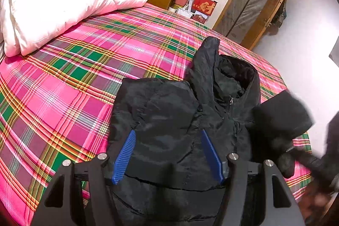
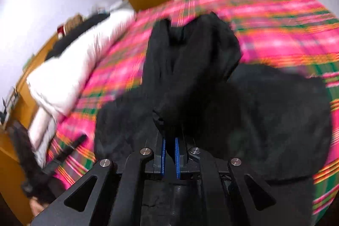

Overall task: Fold large clothes
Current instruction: 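Fold the held sleeve over the jacket body and open the right tool, then move both tools to the jacket hem and close them on it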

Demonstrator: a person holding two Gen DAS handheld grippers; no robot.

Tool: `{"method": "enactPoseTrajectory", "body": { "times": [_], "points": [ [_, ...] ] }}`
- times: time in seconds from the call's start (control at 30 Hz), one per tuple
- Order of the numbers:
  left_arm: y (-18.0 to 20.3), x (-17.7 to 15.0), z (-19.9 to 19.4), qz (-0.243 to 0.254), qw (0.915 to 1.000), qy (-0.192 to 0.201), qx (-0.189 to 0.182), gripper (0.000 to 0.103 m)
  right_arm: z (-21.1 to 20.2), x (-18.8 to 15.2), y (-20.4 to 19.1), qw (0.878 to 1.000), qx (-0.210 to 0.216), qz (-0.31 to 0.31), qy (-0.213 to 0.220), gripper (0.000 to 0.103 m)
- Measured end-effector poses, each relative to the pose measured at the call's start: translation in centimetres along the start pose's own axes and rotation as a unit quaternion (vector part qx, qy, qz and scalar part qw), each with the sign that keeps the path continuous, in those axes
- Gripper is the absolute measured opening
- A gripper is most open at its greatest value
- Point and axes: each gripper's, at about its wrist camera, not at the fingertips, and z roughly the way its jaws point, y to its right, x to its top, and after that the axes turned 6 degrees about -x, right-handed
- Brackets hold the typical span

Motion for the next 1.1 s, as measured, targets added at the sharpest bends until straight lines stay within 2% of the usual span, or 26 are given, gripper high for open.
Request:
{"method": "enactPoseTrajectory", "body": {
  "times": [0.1,0.2,0.27,0.37,0.47,0.6,0.73,0.83,0.87,0.9,0.97,1.0,1.1],
  "points": [
    [-0.2,0.2,0.0,-0.005,1.0000,0.002,-0.004,0.065,2.7,-0.9,-0.5,1.000,0.002,0.001,-0.029,0.015],
    [-0.1,0.3,0.1,-0.008,0.9999,0.001,-0.015,0.065,2.7,-1.5,-0.9,0.999,0.021,0.001,-0.029,0.033],
    [0.3,0.2,0.2,-0.006,0.9998,0.002,-0.020,0.066,1.6,-1.6,-1.1,0.999,0.041,-0.006,-0.025,0.052],
    [0.7,0.2,0.4,-0.009,0.9992,0.003,-0.039,0.066,-0.2,-1.6,-1.3,0.998,0.066,-0.018,-0.017,0.053],
    [1.2,0.2,0.7,-0.015,0.9981,-0.001,-0.060,0.067,-2.4,-1.8,-0.4,0.997,0.066,-0.033,0.004,0.053],
    [1.8,0.0,2.1,-0.028,0.9949,-0.020,-0.094,0.069,-4.6,-1.8,3.3,0.999,0.024,-0.012,0.034,0.053],
    [2.1,-0.2,5.6,-0.044,0.9915,-0.056,-0.108,0.069,-5.3,-2.3,9.1,0.998,-0.011,0.047,0.036,0.053],
    [2.5,-0.9,8.2,-0.064,0.9857,-0.085,-0.131,0.068,-6.2,-2.2,12.2,0.996,-0.033,0.071,0.043,0.053],
    [2.8,-1.2,8.8,-0.061,0.9846,-0.092,-0.136,0.065,-6.6,-2.1,12.9,0.995,-0.040,0.074,0.048,0.053],
    [3.3,-1.6,9.2,-0.049,0.9853,-0.095,-0.133,0.044,-6.9,-1.9,13.6,0.994,-0.049,0.077,0.055,0.053],
    [4.1,-2.2,9.3,-0.024,0.9873,-0.099,-0.122,0.014,-7.1,-1.4,14.3,0.993,-0.060,0.078,0.064,0.053],
    [4.5,-2.4,8.9,-0.013,0.9894,-0.093,-0.111,0.010,-7.1,-1.2,14.6,0.992,-0.068,0.077,0.070,0.053],
    [4.9,-2.6,7.1,0.018,0.9942,-0.068,-0.082,0.007,-6.7,-0.7,15.2,0.990,-0.086,0.074,0.083,0.052]
  ]
}}
